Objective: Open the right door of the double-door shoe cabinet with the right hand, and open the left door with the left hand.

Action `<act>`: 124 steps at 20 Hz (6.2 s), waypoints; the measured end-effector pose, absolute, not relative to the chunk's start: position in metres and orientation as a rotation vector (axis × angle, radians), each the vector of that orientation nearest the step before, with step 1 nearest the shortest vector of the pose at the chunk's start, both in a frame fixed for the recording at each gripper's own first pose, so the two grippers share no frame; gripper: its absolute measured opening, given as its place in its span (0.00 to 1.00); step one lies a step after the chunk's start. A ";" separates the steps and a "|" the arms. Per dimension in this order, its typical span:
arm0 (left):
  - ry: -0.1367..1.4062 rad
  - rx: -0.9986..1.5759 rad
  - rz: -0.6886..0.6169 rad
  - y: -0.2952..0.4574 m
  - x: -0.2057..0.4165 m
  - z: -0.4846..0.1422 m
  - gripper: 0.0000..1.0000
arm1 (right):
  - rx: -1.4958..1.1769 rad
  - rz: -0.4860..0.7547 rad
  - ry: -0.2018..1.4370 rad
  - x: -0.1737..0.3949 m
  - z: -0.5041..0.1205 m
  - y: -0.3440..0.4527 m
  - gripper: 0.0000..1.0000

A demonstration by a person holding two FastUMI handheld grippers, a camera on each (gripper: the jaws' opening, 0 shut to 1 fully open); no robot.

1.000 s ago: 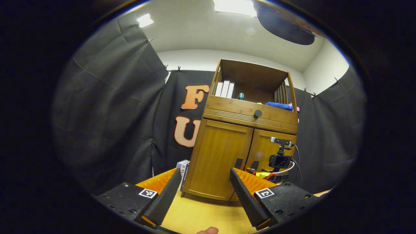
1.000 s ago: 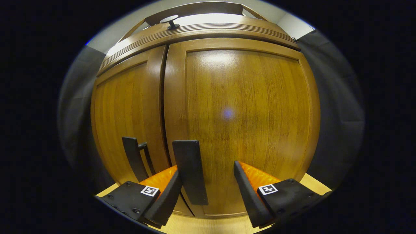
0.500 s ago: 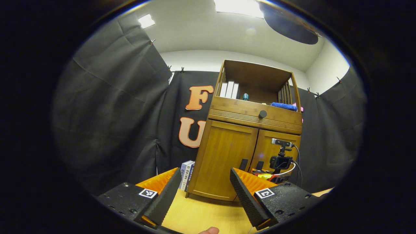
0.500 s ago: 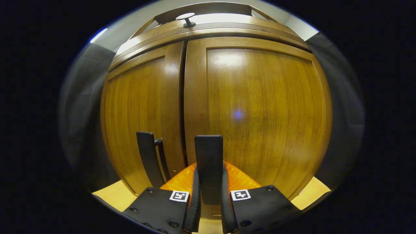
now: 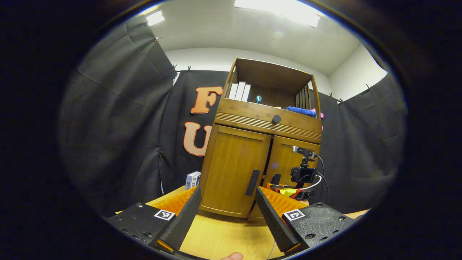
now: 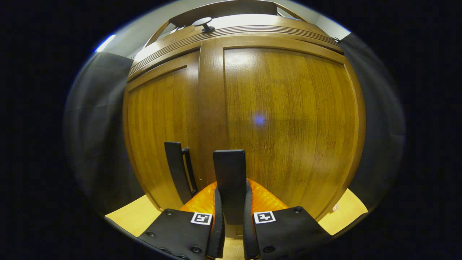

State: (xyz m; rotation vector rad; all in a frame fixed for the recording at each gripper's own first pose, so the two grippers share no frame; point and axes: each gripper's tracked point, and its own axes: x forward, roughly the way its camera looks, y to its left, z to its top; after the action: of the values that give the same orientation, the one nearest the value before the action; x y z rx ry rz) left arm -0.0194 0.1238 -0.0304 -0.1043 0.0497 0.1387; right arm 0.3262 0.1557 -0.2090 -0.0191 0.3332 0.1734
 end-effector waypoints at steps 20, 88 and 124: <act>0.031 -0.104 0.062 0.054 0.000 -0.031 0.91 | -0.049 0.167 0.255 0.177 -0.159 0.041 0.23; 0.169 0.027 0.032 0.079 0.305 -0.192 0.93 | -0.010 0.043 0.166 -0.032 -0.047 -0.032 0.91; 0.183 0.032 0.201 0.255 0.110 -0.124 0.08 | -0.042 0.043 0.165 -0.010 -0.057 0.011 0.82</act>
State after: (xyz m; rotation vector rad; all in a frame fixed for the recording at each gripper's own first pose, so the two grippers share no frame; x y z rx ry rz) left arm 0.1103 0.2555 -0.1238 0.0316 0.1832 0.2008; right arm -0.0103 0.0107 -0.0570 -0.0421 0.1650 0.0428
